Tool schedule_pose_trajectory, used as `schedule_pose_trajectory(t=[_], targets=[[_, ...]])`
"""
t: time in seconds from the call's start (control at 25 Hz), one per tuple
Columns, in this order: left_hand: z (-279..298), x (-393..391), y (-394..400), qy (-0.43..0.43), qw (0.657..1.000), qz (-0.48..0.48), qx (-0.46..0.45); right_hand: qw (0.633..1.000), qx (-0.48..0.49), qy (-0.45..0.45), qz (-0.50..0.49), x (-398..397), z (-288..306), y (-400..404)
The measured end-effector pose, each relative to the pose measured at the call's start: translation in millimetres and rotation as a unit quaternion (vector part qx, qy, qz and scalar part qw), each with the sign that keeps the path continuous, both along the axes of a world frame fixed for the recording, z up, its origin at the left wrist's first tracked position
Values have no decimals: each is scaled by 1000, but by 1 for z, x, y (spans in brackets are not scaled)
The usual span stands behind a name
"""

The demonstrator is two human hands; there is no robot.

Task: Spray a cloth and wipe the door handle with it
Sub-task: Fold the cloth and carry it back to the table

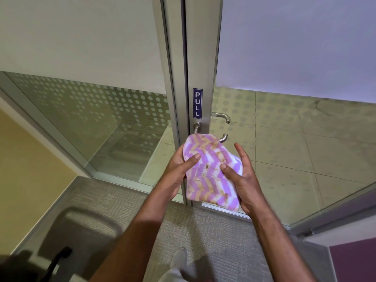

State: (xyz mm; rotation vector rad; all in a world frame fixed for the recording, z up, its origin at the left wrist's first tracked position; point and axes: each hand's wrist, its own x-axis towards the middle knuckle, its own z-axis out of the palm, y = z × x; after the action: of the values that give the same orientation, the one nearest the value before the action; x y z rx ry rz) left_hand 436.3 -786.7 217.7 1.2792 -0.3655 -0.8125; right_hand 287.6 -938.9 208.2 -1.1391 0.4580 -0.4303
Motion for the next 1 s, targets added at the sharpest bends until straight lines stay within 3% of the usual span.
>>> schedule_pose_trajectory(t=[0.16,0.28,0.44,0.52,0.6,0.84,1.0], targets=[[6,0,3,-58,997,56,4,999,-30,-8,8,-9,1,-2],[4,0,7,-121,988,70,61,989,-142,53,0,-14,0,-6],[6,-2,18,-76,992,50,89,946,-283,161,-4,-18,-5,-12],[6,0,29,-42,995,-22,87,947,-280,155,-15,-18,-6,-14],[7,1,37,-64,989,-58,122,954,-263,139,-26,-18,-7,-12],[6,-9,48,-107,984,21,141,987,-114,112,-33,-11,-10,7],[-3,-26,56,-91,984,75,130,989,-88,110,-45,-10,-15,27]])
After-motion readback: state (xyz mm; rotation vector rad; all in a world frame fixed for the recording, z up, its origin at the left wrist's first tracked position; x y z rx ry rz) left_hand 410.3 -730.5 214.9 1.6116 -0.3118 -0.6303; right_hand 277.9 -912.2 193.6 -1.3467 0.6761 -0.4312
